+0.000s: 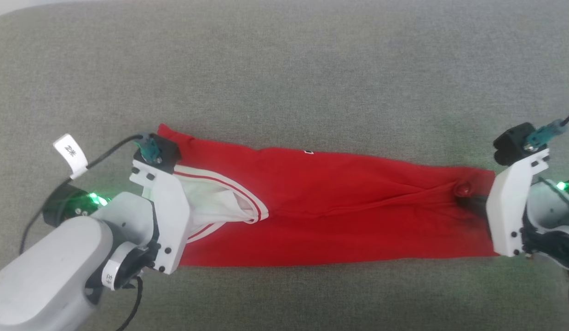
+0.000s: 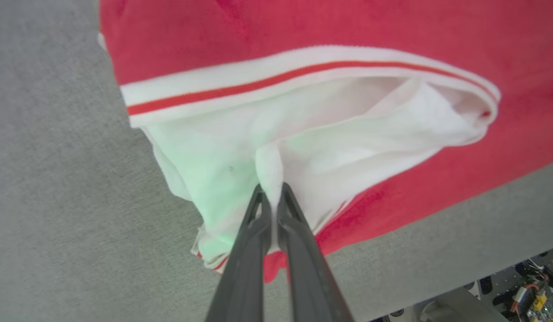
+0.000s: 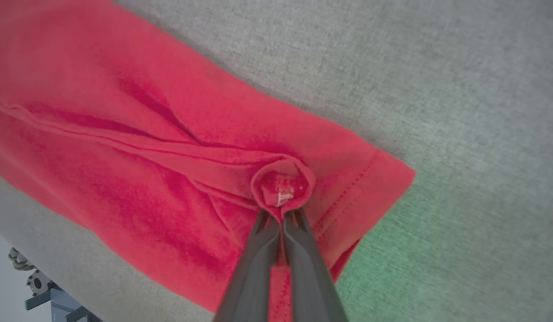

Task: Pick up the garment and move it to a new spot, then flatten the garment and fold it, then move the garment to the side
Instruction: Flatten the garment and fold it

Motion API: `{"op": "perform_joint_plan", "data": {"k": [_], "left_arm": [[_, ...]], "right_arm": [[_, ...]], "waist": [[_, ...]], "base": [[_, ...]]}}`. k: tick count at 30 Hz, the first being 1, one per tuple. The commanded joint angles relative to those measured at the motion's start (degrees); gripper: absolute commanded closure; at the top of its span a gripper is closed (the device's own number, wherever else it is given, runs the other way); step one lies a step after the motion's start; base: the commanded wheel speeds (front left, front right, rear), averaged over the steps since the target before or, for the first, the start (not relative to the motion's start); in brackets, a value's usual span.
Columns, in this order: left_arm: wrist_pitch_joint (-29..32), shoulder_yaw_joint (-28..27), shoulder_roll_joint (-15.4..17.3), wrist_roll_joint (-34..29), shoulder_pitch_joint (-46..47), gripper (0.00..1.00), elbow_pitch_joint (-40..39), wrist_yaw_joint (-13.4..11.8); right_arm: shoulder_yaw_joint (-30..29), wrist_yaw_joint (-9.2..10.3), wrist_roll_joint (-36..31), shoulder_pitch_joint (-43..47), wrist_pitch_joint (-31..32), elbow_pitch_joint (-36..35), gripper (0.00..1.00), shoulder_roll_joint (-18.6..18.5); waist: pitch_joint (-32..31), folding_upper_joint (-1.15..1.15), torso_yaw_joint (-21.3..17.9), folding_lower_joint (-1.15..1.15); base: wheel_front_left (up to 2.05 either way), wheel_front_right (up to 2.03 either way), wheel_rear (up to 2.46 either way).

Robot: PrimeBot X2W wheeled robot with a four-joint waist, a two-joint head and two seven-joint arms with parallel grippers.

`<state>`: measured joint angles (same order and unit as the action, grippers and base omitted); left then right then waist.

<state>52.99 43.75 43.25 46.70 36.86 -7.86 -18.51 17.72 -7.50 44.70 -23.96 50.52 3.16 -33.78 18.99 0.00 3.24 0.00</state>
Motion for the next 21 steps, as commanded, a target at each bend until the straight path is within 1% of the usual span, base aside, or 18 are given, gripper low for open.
{"op": "perform_joint_plan", "data": {"k": [1, 2, 3, 7, 13, 14, 21], "left_arm": [[-1.16, -0.19, -0.61, 0.92, -1.04, 0.69, 1.69, 0.81], [-3.55, -0.65, -1.54, 1.22, -1.23, 0.00, 4.21, 1.96], [-4.50, -0.77, -1.98, 1.55, -1.57, 0.00, 5.47, 2.28], [-7.94, -2.04, -2.42, 1.67, -2.27, 0.00, 7.21, 2.82], [-14.25, -4.04, -1.52, 1.00, -5.38, 0.00, 4.61, 1.91], [-14.25, -4.04, -1.52, 1.00, -5.38, 0.00, 4.61, 1.91], [-26.90, -7.50, -0.59, -0.87, -10.77, 0.00, 1.46, 0.95]], "right_arm": [[0.02, 0.03, -0.81, -0.06, -0.44, 0.42, 0.70, 0.73], [0.46, 0.03, -0.94, -0.31, -0.55, 1.24, 0.55, 1.81], [0.60, 0.03, -1.32, -0.36, -0.72, 1.42, 0.00, 1.97], [0.31, 0.03, -1.00, 0.55, -0.72, 1.31, 0.00, 2.65], [-2.62, 0.03, -0.90, 2.87, -1.52, -0.32, 0.00, 3.30], [-2.62, 0.03, -0.90, 2.87, -1.52, -0.32, 0.00, 3.30], [-8.80, 0.03, -1.45, 5.69, -1.13, 0.88, 0.00, 5.08]], "waist": [[-0.20, 0.00, -0.07, 0.00], [-0.54, 0.00, -0.11, 0.00], [-0.84, 0.00, -0.05, 0.00], [-2.34, 0.00, 0.16, 0.00], [-4.70, 0.00, 0.69, 0.00], [-4.70, 0.00, 0.69, 0.00], [-6.61, 0.00, 1.65, 0.00]], "base": [[0.00, 0.00, 0.00], [0.00, 0.00, 0.00], [0.00, 0.00, 0.00], [0.00, 0.00, 0.00], [0.00, 0.00, 0.00], [0.00, 0.00, 0.00], [0.00, 0.00, 0.00]]}}
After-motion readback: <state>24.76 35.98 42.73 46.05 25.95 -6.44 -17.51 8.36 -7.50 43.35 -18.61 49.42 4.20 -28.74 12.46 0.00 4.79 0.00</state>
